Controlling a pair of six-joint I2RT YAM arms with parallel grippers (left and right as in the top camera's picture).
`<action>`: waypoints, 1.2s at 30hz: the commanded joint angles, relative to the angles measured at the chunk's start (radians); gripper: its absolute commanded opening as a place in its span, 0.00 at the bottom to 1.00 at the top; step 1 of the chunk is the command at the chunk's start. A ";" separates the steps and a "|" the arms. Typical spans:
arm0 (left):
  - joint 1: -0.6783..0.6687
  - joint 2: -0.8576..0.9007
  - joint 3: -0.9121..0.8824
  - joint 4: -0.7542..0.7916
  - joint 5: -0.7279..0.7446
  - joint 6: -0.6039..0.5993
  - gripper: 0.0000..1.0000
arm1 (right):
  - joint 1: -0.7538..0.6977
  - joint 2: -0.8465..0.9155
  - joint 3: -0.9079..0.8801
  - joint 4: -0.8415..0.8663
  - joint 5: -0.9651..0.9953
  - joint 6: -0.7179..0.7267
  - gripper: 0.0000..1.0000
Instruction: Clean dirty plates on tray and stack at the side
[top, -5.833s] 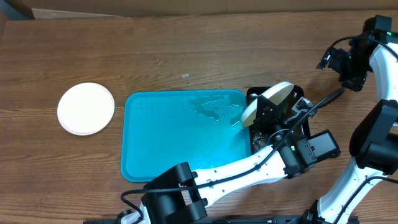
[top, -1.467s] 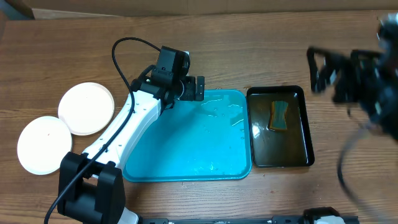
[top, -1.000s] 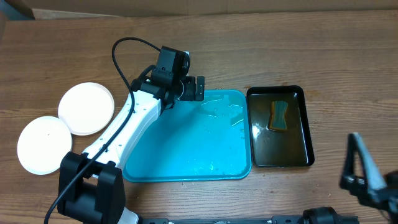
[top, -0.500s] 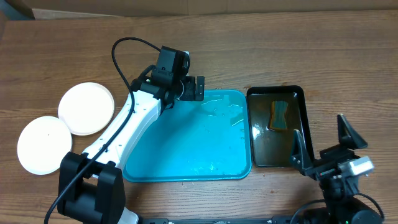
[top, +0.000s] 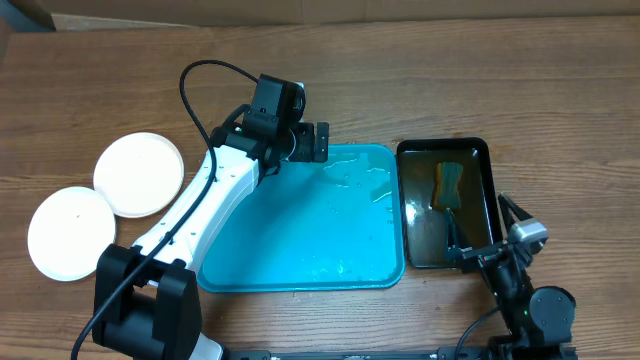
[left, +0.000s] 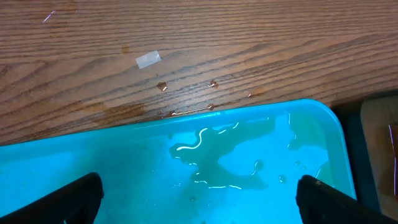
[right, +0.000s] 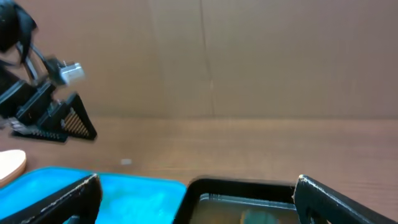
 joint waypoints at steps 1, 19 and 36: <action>0.004 -0.008 -0.004 0.003 -0.011 0.018 1.00 | -0.009 -0.010 -0.010 -0.038 0.000 0.007 1.00; 0.004 -0.008 -0.004 0.003 -0.011 0.018 1.00 | -0.008 -0.009 -0.010 -0.036 -0.001 0.007 1.00; 0.186 -0.028 0.062 -0.258 -0.129 -0.162 1.00 | -0.008 -0.009 -0.010 -0.036 -0.001 0.007 1.00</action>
